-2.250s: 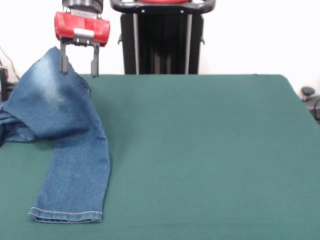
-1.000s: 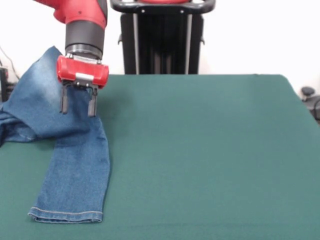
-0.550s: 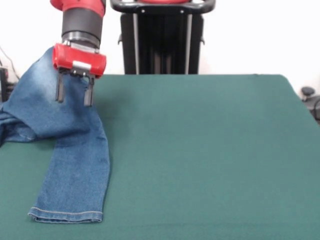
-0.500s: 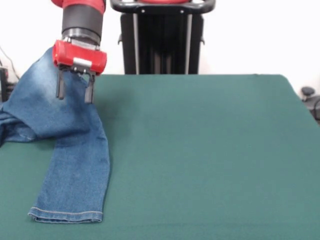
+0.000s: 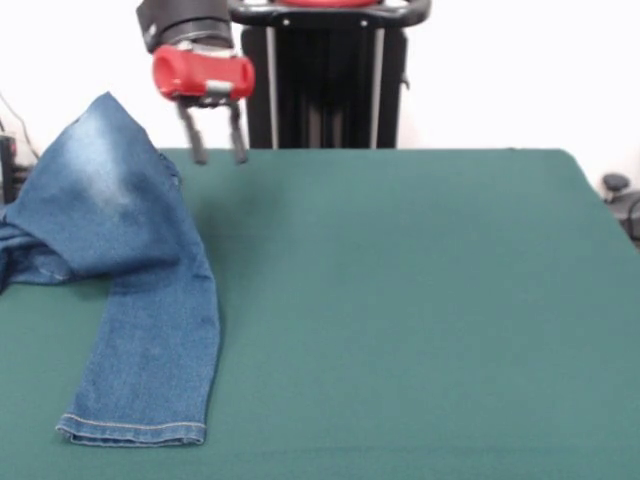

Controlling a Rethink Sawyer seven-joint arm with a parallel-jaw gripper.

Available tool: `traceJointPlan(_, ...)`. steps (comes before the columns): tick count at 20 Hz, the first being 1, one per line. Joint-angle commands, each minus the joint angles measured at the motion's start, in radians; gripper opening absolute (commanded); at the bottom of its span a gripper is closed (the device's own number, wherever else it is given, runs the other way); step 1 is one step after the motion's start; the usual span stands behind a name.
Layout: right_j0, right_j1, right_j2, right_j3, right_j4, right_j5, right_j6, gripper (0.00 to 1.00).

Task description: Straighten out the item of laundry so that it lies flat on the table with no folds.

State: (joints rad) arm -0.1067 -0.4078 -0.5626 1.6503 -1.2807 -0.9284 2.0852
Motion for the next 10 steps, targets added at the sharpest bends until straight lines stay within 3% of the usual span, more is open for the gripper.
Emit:
traceJointPlan(1, 0.139, 0.061, 0.030, 0.019, -0.269, 0.197, 0.776, 1.00)
traceJointPlan(6, 0.109, 0.115, 0.046, -0.005, -0.234, 0.270, 0.818, 1.00)
traceJointPlan(10, 0.063, 0.107, 0.064, -0.020, -0.165, 0.329, 0.774, 1.00)
